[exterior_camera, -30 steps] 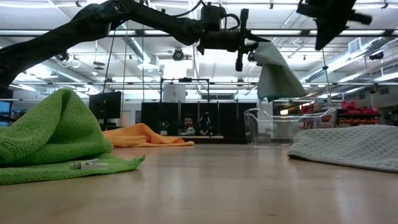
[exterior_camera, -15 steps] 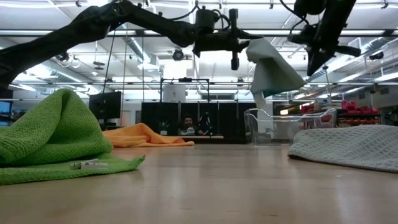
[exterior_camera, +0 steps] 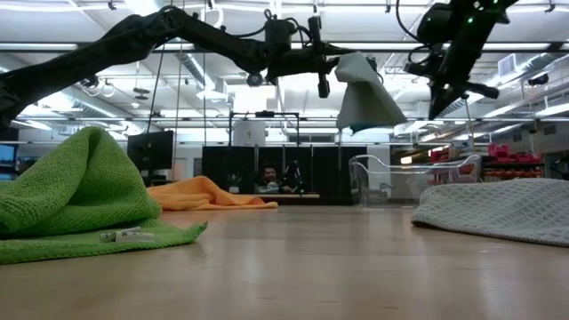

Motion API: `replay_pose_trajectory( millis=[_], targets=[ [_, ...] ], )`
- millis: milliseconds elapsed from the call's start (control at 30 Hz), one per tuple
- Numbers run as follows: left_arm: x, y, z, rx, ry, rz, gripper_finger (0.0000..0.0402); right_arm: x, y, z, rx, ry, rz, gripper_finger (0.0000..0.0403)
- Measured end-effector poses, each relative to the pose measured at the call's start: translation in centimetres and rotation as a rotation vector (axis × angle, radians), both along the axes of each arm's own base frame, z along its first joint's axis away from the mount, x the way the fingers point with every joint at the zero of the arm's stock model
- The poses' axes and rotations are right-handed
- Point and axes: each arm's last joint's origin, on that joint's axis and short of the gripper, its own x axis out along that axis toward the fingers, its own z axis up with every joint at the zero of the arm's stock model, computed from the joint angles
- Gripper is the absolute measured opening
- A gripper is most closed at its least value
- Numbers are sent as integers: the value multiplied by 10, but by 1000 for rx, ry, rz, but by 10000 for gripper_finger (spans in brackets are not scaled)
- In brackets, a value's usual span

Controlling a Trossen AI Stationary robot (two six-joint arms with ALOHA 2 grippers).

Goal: Fold microfiber towels
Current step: Put the blue microfiber cloth into the transparent bin

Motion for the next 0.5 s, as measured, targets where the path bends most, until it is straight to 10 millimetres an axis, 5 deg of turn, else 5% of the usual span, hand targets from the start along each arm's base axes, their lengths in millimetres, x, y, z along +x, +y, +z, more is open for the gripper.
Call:
replay_pose_trajectory(
  millis=[500],
  targets=[
    [-13, -2, 21, 19, -35, -113, 11, -7, -28, -19, 78, 31, -64, 0]
  ],
)
